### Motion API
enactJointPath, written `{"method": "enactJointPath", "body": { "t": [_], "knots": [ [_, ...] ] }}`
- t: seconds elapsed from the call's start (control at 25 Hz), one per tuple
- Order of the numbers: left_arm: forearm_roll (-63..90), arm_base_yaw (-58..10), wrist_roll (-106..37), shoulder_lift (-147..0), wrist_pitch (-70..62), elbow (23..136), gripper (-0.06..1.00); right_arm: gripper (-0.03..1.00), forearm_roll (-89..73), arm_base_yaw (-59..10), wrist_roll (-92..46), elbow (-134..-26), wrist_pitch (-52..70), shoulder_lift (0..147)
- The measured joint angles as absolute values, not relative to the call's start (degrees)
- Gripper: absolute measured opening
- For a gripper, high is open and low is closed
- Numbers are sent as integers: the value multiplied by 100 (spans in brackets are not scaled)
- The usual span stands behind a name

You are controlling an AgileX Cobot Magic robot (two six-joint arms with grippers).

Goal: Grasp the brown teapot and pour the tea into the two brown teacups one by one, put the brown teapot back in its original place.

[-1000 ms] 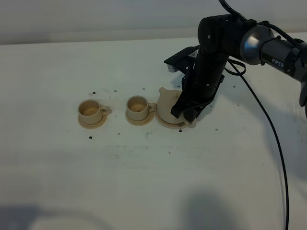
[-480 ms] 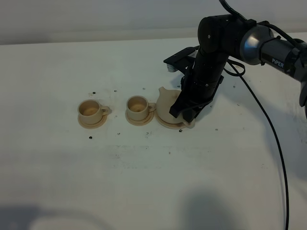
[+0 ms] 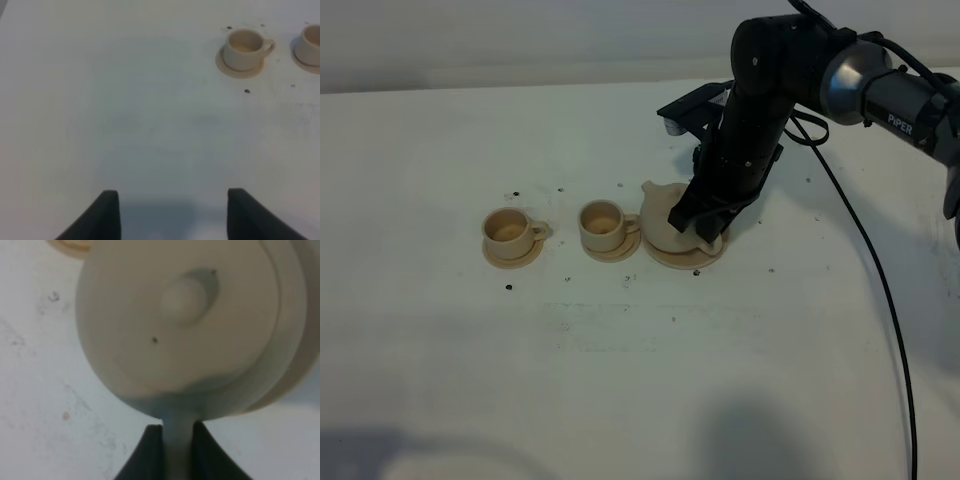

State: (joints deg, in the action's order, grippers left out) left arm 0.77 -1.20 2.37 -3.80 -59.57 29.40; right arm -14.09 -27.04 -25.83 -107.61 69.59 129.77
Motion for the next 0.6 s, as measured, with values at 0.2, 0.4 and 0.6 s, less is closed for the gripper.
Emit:
{"method": "enactJointPath", "body": {
  "t": [0.2,0.4,0.6],
  "knots": [
    [77,-120,237,-380,-5957,2940,47,13,-1341,-2704,-2506,-10858,7017,12977],
    [77,-120,237,-380,-5957,2940,47,13,-1207,-2704,-2494,-10861,7017,12977],
    [77,-120,237,-380,-5957,2940,47,13,-1096,-2704,-2494,-10861,7023,12977]
  ]
}}
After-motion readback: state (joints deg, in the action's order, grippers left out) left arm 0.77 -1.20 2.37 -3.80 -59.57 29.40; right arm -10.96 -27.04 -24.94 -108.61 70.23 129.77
